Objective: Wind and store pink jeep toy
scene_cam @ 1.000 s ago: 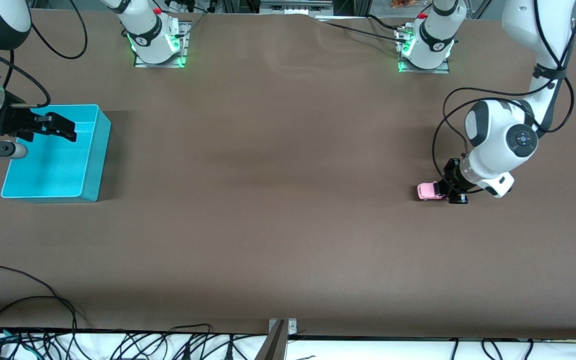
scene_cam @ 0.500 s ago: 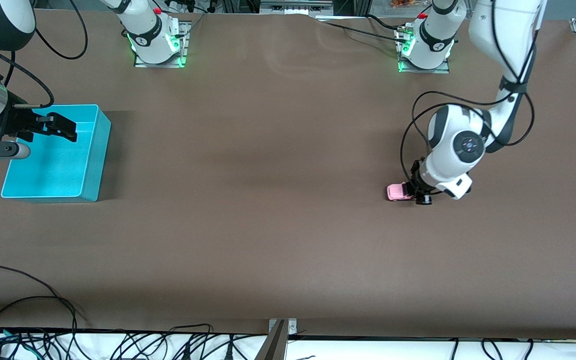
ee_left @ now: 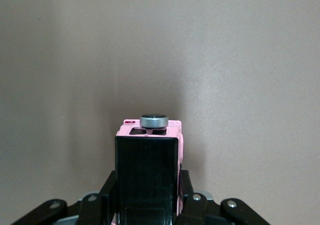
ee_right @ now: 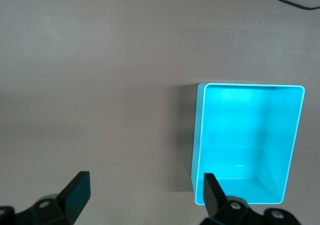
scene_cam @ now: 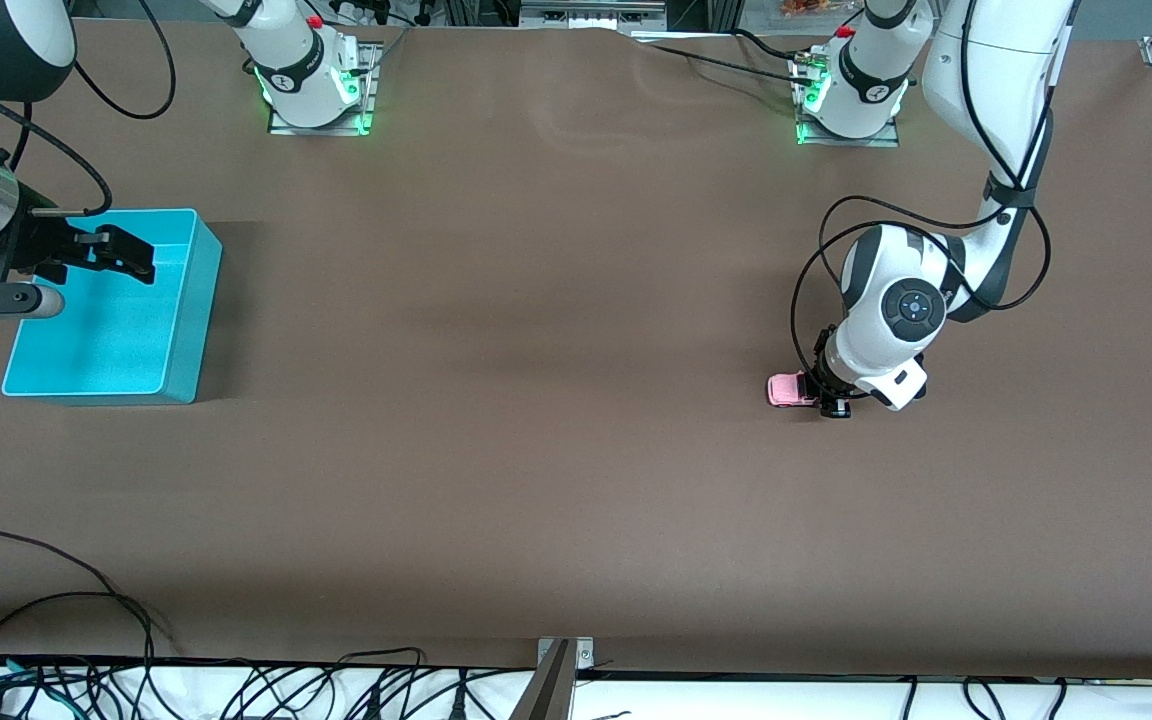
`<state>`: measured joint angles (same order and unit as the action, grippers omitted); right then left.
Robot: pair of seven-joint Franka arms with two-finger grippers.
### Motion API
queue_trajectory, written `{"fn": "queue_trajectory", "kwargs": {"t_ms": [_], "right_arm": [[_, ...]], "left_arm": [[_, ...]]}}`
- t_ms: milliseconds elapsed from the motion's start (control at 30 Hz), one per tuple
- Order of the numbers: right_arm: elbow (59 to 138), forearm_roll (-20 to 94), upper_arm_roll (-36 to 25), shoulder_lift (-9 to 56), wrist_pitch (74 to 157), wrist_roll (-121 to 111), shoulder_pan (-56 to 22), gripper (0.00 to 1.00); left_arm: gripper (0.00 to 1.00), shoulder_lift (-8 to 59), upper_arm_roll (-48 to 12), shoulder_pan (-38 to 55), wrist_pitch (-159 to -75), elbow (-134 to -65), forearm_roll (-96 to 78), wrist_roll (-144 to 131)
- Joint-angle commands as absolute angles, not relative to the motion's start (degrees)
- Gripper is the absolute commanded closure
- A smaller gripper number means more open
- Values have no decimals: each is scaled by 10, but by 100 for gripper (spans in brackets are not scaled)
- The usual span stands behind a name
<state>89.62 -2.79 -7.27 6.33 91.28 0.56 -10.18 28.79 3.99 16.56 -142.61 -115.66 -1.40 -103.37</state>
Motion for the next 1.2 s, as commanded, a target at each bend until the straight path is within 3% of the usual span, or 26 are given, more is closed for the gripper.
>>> {"fn": "queue_trajectory", "kwargs": {"t_ms": [0,1167], "right_arm": [[882,-37,-74,69,908,11,-105,0],[881,-37,-74,69,907,11,-105,0]], "left_arm": [[91,307,44,155,-1428,-1144,6,-1042],[94,316,44,52,-1430,-1156,6,-878]]}}
